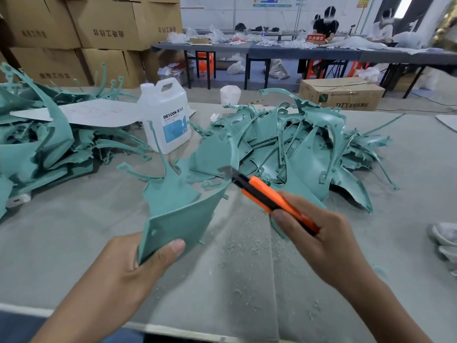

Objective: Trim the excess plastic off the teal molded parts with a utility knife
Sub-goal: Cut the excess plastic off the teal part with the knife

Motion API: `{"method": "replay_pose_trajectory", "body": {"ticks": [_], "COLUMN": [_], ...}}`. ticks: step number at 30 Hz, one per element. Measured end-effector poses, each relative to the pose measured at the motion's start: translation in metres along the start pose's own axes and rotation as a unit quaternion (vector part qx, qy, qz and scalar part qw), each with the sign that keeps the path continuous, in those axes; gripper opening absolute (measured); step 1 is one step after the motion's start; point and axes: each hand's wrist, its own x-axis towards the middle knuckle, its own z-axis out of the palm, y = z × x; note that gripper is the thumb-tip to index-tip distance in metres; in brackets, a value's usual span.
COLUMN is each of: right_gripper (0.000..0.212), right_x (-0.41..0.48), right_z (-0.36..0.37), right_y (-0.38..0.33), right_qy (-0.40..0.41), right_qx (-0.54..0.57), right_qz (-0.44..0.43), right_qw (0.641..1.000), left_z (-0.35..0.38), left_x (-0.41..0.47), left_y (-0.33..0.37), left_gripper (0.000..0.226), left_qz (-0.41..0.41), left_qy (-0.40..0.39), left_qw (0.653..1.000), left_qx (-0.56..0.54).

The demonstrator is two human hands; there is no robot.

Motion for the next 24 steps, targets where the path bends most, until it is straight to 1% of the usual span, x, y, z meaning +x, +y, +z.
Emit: {"method": "replay_pose_trajectory", "body": {"ticks": [2,4,7,10,11,12,13,14,16,18,19,21,22,23,24], "right_gripper": [0.027,0.019,0.008,0.015,0.016,0.013,0.010,0.011,0.015,0.010,0.010,0.019,0.024,0.027,0.029], "right_x": [0.009,0.018,0.033,0.044,0.045,0.046,0.045,0.043,0.034,0.022,0.015,0.000,-0.006,-0.012,-0.017], "right_z": [-0.005,-0.010,-0.016,-0.023,-0.024,-0.025,-0.024,-0.023,-0.019,-0.015,-0.013,-0.007,-0.004,0.000,0.003], "right_y": [0.007,0.016,0.033,0.050,0.054,0.057,0.058,0.058,0.052,0.036,0.027,0.010,0.002,-0.004,-0.009], "right_qy": [0.014,0.024,0.038,0.049,0.048,0.052,0.060,0.072,0.100,0.110,0.099,0.052,0.027,0.004,-0.020], "right_qx": [0.000,-0.015,-0.057,-0.143,-0.160,-0.162,-0.154,-0.143,-0.114,-0.067,-0.043,-0.001,0.014,0.025,0.031], "right_qz": [-0.006,-0.001,0.022,0.057,0.070,0.081,0.089,0.092,0.091,0.092,0.087,0.063,0.052,0.043,0.034], "right_qw": [1.000,1.000,0.997,0.987,0.983,0.982,0.982,0.983,0.984,0.987,0.990,0.997,0.998,0.999,0.999], "left_z": [-0.006,-0.010,-0.015,-0.014,-0.012,-0.009,-0.006,-0.003,0.002,0.006,0.009,0.012,0.014,0.015,0.015], "left_x": [-0.005,-0.010,-0.014,-0.016,-0.015,-0.014,-0.011,-0.008,-0.003,0.002,0.004,0.008,0.009,0.011,0.012], "left_y": [0.004,0.004,0.004,0.003,0.002,0.000,0.001,0.001,0.000,0.001,0.001,-0.001,-0.002,-0.002,-0.002], "left_gripper": [0.051,0.051,0.058,0.061,0.057,0.047,0.035,0.034,0.040,0.035,0.032,0.024,0.025,0.032,0.043], "left_qz": [0.006,0.024,0.028,0.021,0.014,0.010,0.005,0.002,-0.006,-0.031,-0.047,-0.061,-0.067,-0.074,-0.080], "left_qy": [-0.023,-0.060,-0.077,-0.091,-0.087,-0.079,-0.074,-0.074,-0.075,-0.062,-0.051,-0.026,-0.019,-0.009,0.001], "left_qw": [0.998,0.990,0.986,0.977,0.973,0.973,0.973,0.975,0.981,0.984,0.985,0.989,0.991,0.992,0.992], "left_qx": [-0.065,-0.128,-0.148,-0.192,-0.213,-0.217,-0.219,-0.210,-0.177,-0.163,-0.160,-0.129,-0.110,-0.098,-0.092]}}
